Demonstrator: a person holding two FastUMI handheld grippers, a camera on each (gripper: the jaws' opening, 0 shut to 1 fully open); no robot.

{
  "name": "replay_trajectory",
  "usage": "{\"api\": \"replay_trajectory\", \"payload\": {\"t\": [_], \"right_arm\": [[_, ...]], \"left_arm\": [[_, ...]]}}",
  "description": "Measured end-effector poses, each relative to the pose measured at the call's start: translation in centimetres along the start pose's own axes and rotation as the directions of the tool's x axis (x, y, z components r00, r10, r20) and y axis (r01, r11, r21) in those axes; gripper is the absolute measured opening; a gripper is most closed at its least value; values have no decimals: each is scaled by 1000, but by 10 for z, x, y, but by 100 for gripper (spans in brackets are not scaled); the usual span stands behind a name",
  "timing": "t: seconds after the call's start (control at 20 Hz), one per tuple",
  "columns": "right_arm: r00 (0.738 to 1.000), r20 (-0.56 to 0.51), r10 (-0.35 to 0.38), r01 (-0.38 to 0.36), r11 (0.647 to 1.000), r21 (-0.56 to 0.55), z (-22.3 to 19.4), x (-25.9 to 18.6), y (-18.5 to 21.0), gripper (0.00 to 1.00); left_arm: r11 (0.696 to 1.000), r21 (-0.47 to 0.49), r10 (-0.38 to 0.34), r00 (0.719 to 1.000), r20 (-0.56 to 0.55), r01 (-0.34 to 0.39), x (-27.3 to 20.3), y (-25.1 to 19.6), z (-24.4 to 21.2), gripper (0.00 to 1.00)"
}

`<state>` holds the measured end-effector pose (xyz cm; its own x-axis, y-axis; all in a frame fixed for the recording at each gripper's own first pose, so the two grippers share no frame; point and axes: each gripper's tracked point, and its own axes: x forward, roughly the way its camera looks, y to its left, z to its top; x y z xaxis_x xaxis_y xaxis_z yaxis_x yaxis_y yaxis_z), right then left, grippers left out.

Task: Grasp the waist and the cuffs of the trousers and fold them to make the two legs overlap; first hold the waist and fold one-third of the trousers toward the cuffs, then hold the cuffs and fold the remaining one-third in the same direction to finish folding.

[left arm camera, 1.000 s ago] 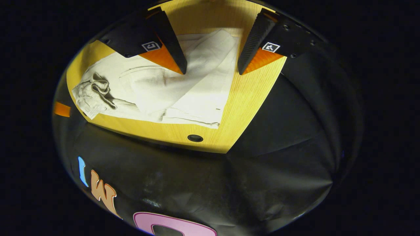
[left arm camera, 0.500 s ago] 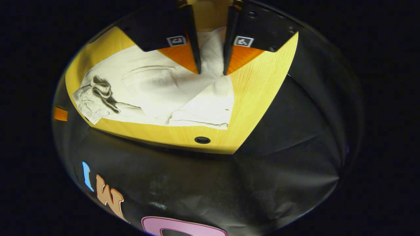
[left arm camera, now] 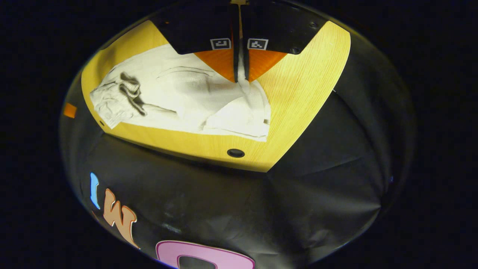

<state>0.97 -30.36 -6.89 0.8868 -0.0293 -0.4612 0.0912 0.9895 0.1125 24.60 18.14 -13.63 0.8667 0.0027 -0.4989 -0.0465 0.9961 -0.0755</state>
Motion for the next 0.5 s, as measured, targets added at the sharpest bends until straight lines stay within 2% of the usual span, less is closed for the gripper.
{"api": "replay_trajectory", "payload": {"t": [0.25,0.45,0.5], "right_arm": [[999,2,-46,46,999,-2,0,-23,-38,96],[998,-3,-70,70,997,18,-6,-45,-68,96],[997,-6,-74,74,997,27,-8,-50,-76,92]], "left_arm": [[999,16,-42,995,92,41,-32,-54,44,1],[992,65,-115,983,141,107,-48,-120,77,0],[989,74,-136,979,150,126,-53,-137,82,0]]}}
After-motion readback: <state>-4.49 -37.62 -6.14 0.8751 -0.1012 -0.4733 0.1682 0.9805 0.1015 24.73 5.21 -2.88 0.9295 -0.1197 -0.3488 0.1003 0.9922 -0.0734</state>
